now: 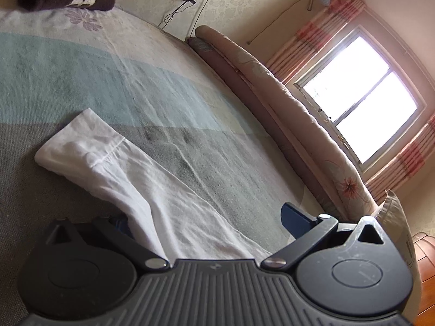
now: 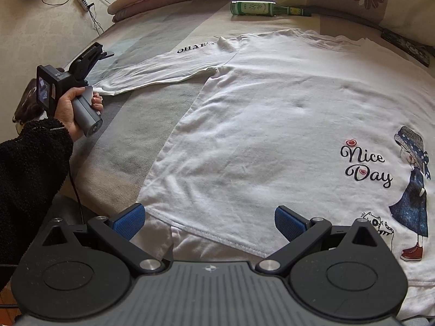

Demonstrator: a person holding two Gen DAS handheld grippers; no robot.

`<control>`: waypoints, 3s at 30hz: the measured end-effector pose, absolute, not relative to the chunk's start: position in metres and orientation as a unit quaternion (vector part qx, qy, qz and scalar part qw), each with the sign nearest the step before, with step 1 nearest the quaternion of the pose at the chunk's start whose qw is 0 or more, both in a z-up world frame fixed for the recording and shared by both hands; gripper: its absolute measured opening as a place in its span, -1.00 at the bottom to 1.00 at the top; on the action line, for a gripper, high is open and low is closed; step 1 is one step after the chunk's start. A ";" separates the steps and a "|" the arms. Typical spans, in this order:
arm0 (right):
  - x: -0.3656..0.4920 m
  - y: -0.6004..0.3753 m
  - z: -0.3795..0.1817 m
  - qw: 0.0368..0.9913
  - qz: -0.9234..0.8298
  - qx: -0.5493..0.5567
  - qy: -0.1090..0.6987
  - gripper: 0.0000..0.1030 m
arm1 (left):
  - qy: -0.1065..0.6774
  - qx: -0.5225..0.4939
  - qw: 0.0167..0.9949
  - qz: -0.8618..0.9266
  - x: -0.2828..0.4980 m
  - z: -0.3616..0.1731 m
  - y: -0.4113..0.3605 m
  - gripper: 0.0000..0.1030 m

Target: Fold clothes

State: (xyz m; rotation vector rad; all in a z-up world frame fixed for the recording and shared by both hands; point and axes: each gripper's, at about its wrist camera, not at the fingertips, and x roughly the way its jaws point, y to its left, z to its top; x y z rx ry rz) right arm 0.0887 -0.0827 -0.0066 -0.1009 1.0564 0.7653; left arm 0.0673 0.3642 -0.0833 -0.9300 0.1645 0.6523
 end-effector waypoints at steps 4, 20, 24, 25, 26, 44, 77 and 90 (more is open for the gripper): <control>0.086 -0.088 -0.011 0.792 0.358 -0.043 0.492 1.00 | 0.070 -0.458 0.838 0.288 0.068 -0.076 0.367 0.99; 0.080 -0.127 -0.004 0.793 0.367 -0.015 0.486 1.00 | 0.055 -0.436 0.867 0.233 0.100 -0.016 0.321 0.99; 0.084 -0.139 -0.003 0.796 0.361 -0.008 0.486 1.00 | 0.059 -0.434 0.870 0.225 0.106 -0.012 0.308 0.99; 0.085 -0.142 -0.003 0.796 0.360 -0.006 0.486 1.00 | 0.059 -0.434 0.871 0.224 0.107 -0.012 0.305 0.99; 0.086 -0.145 -0.003 0.797 0.358 -0.004 0.487 1.00 | 0.059 -0.434 0.871 0.223 0.109 -0.012 0.302 0.99; 0.092 -0.174 0.003 0.801 0.346 -0.026 0.488 1.00 | 0.090 -0.424 0.883 0.183 0.153 -0.008 0.242 0.99; 0.116 -0.227 -0.002 0.814 0.306 -0.005 0.494 1.00 | 0.130 -0.395 0.907 0.069 0.250 0.016 0.113 0.99; 0.125 -0.241 -0.007 0.810 0.307 -0.014 0.499 1.00 | 0.145 -0.392 0.905 0.075 0.278 -0.015 0.067 0.99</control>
